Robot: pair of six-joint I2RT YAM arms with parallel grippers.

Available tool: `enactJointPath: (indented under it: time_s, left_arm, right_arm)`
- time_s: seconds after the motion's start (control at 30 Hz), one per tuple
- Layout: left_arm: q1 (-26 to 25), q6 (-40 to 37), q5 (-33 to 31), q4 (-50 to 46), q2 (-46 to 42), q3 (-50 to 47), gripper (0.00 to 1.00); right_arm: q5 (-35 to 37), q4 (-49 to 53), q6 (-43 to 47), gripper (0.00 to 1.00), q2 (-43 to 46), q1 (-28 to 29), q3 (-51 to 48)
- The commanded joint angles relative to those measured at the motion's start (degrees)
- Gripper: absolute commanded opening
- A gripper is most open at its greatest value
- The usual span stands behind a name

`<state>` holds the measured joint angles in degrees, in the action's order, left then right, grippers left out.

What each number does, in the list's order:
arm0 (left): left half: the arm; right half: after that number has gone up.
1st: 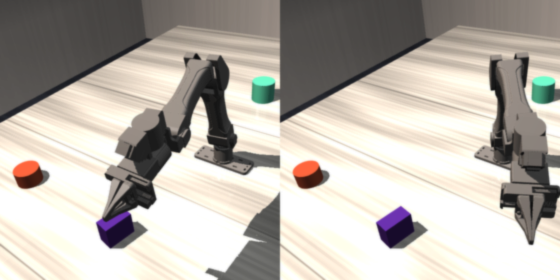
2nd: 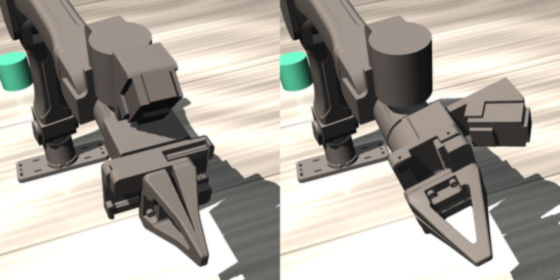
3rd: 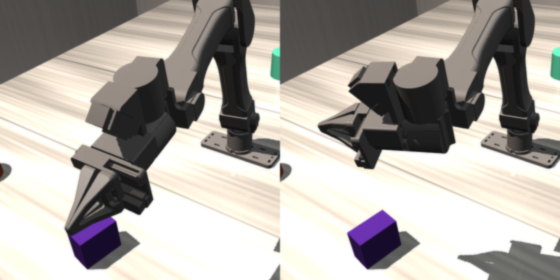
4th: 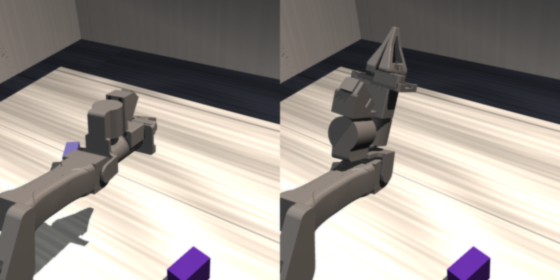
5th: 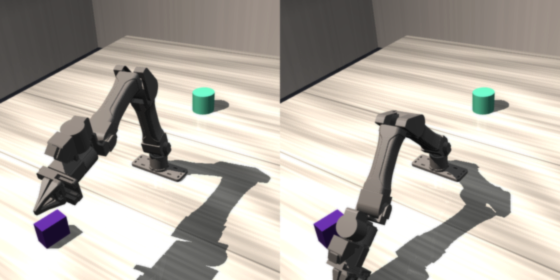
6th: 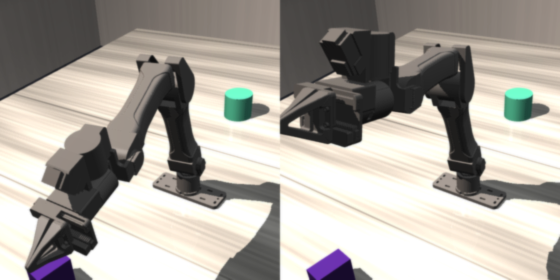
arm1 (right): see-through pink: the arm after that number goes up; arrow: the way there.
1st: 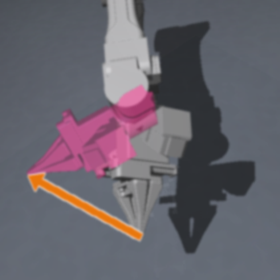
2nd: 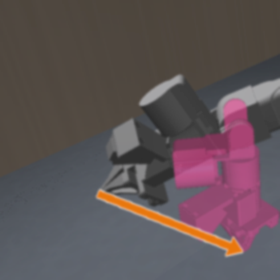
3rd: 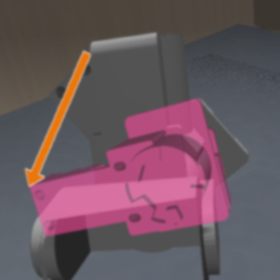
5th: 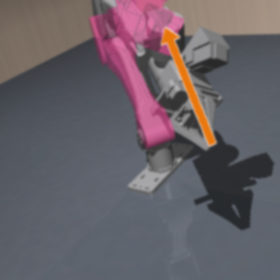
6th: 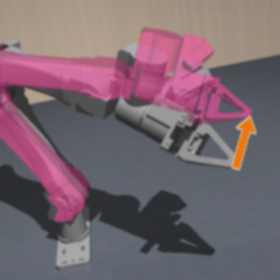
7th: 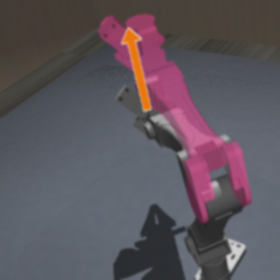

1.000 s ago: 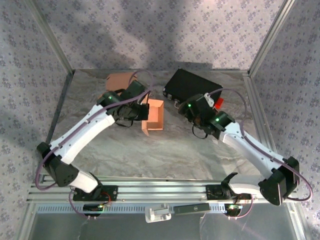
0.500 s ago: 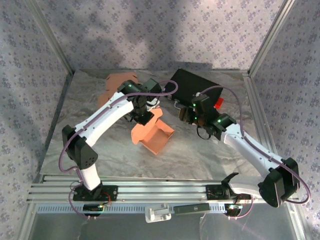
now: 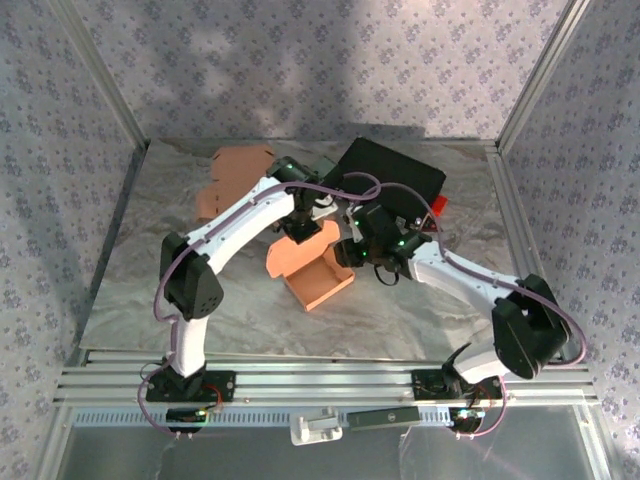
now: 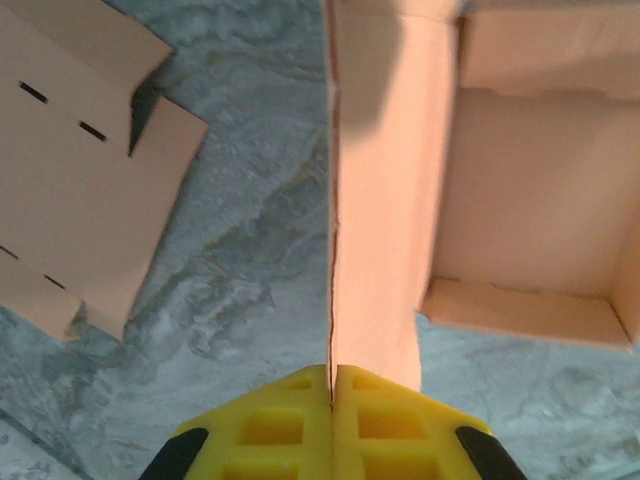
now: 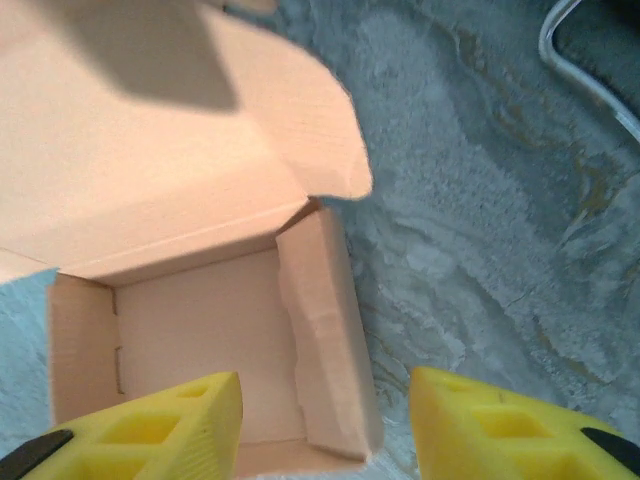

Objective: Fold the paper box

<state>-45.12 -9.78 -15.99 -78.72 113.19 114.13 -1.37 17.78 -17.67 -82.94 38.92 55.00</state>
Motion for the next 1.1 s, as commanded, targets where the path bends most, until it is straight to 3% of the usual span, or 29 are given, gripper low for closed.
enactJointPath:
  time_s: [0.0, 0.2, 0.37, 0.5, 0.53, 0.57, 0.73, 0.9, 1.07]
  left_arm:
    - [-1.2, 0.9, -3.6, 1.6, -1.1, 3.4, 0.31]
    - [-2.5, 11.6, -7.5, 1.7, -4.6, 7.6, 0.47]
    - [-3.2, 27.9, -7.9, 2.5, -13.7, 5.0, 0.47]
    - [-4.2, 44.0, -0.2, 15.2, -30.1, -18.4, 0.39]
    - [-4.5, 46.9, 3.7, 20.3, -34.1, -25.9, 0.39]
    - [-4.9, 49.7, 5.9, 23.4, -36.8, -31.6, 0.46]
    - [-12.0, 62.7, 6.2, 35.1, -45.4, -55.0, 0.44]
    - [-16.1, 70.4, 4.8, 46.4, -45.4, -66.7, 0.41]
    - [-16.3, 72.0, 0.7, 50.5, -42.9, -68.8, 0.42]
  right_arm:
    - [0.4, -0.5, 1.9, 0.50, -2.1, 0.1, -0.6]
    - [1.1, 0.5, 2.3, 0.50, -6.1, -0.5, 1.2]
    - [0.5, 0.4, 2.8, 0.48, -8.5, -0.6, 1.7]
    - [0.9, 1.6, 4.5, 0.47, -11.0, -0.5, 3.3]
    - [1.1, 2.1, 4.9, 0.47, -11.7, -0.4, 3.8]
    - [1.3, 2.4, 5.2, 0.46, -12.4, -0.4, 4.3]
    - [3.0, 4.0, 6.4, 0.45, -14.7, 0.7, 6.5]
    - [4.3, 3.8, 6.6, 0.41, -16.9, 1.9, 6.8]
    - [8.3, 4.7, 6.4, 0.36, -18.2, 3.4, 7.1]
